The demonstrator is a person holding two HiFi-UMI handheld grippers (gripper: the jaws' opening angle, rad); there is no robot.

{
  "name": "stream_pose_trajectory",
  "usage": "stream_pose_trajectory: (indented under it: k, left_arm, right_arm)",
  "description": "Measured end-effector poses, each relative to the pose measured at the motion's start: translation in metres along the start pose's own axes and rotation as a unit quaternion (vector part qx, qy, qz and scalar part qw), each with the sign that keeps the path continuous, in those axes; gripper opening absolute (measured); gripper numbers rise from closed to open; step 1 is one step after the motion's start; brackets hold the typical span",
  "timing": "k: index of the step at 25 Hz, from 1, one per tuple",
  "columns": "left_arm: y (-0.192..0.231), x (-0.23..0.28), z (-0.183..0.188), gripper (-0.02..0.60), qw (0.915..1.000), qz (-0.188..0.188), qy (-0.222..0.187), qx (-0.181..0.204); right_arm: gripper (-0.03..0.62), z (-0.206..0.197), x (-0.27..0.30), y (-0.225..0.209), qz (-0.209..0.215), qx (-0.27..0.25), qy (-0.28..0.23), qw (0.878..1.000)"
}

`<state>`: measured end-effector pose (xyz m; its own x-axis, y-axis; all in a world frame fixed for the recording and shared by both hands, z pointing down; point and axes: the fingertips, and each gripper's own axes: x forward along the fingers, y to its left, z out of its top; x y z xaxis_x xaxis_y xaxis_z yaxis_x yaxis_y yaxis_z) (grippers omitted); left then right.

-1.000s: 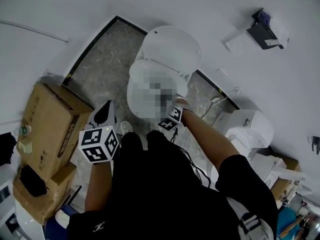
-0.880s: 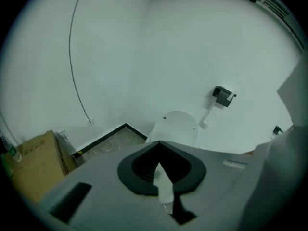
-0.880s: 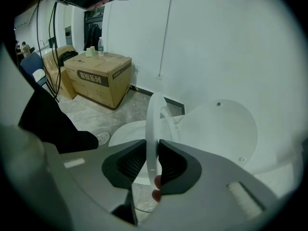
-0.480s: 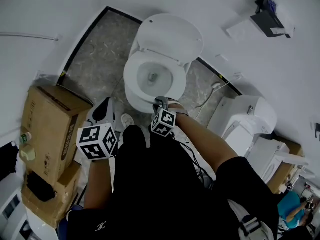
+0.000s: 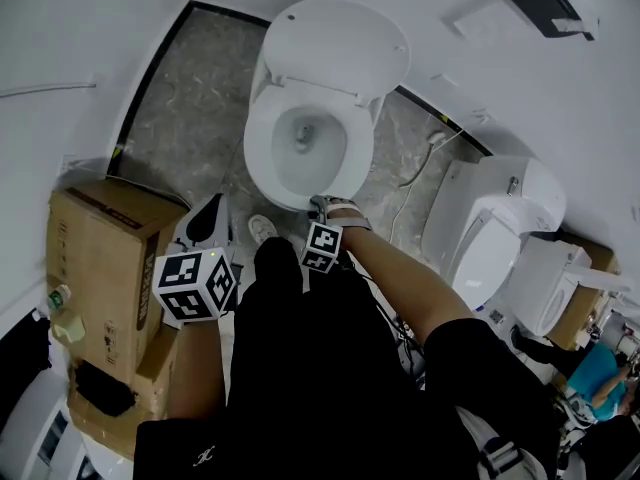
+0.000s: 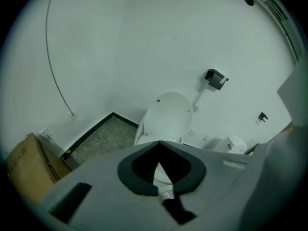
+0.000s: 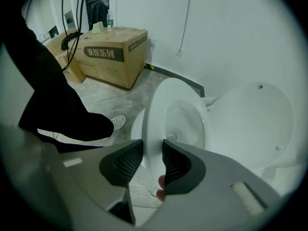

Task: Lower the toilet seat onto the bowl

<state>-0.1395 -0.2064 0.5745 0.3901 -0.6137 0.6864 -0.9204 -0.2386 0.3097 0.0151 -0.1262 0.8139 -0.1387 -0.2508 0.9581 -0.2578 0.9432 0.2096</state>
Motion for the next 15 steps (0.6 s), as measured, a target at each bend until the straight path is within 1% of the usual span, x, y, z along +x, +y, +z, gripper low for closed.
stream_pose_trajectory:
  k: [4, 12, 15]
  left_arm:
    - [0.006, 0.01, -0.015, 0.009, 0.9996, -0.013, 0.02, 0.016]
    - [0.018, 0.034, -0.056, 0.009, 0.9974, -0.031, 0.059, 0.027]
    - [0.022, 0.043, -0.072, 0.009, 0.9965, -0.036, 0.071, 0.026]
  right_arm:
    - [0.144, -0.005, 0.024, 0.019, 0.018, 0.005, 0.011, 1.0]
    - [0.152, -0.016, 0.076, 0.048, 0.003, -0.022, 0.034, 0.999]
    - [0.156, -0.019, 0.096, 0.057, 0.01, -0.024, 0.042, 0.999]
